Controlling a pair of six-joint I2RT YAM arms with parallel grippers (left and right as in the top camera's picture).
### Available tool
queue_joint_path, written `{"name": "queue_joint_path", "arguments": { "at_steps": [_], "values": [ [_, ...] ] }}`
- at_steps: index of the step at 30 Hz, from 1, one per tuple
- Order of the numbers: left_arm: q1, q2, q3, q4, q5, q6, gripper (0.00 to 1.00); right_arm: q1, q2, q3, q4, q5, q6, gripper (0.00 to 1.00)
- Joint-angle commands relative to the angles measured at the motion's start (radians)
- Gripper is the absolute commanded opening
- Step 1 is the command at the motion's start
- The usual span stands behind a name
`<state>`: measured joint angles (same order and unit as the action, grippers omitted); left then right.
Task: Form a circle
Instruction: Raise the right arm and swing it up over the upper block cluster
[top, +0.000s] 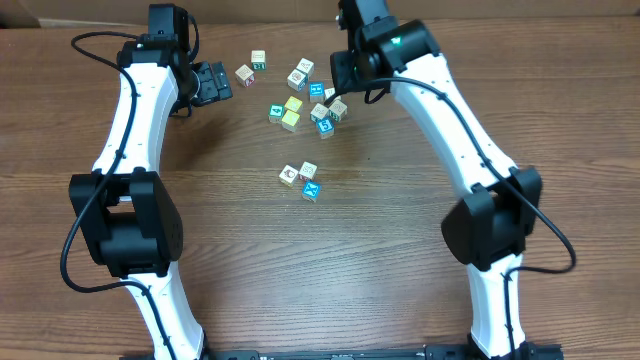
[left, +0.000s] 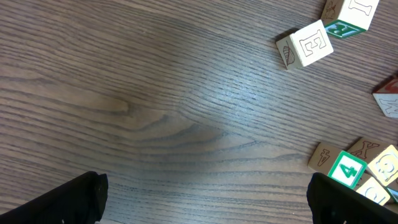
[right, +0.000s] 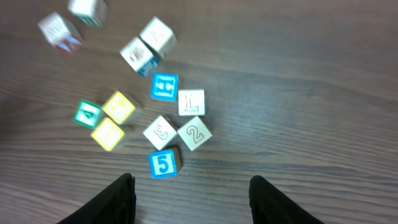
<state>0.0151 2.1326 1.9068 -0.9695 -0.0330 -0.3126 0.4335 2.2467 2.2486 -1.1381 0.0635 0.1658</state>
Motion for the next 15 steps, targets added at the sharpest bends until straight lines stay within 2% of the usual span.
{"name": "queue_joint_path", "arguments": {
  "at_steps": [1,8,15],
  "values": [
    [0.002,0.003,0.019,0.001,0.007,-0.009,1.0,0.005,0.055,-0.006,0.0,-0.021,-0.018,0.55],
    [0.002,0.003,0.019,0.001,0.007,-0.009,1.0,0.006,0.136,-0.017,0.008,-0.127,-0.023,0.54],
    [0.002,0.003,0.019,0.001,0.007,-0.009,1.0,0.019,0.155,-0.018,0.007,-0.159,-0.093,0.55]
  ]
}}
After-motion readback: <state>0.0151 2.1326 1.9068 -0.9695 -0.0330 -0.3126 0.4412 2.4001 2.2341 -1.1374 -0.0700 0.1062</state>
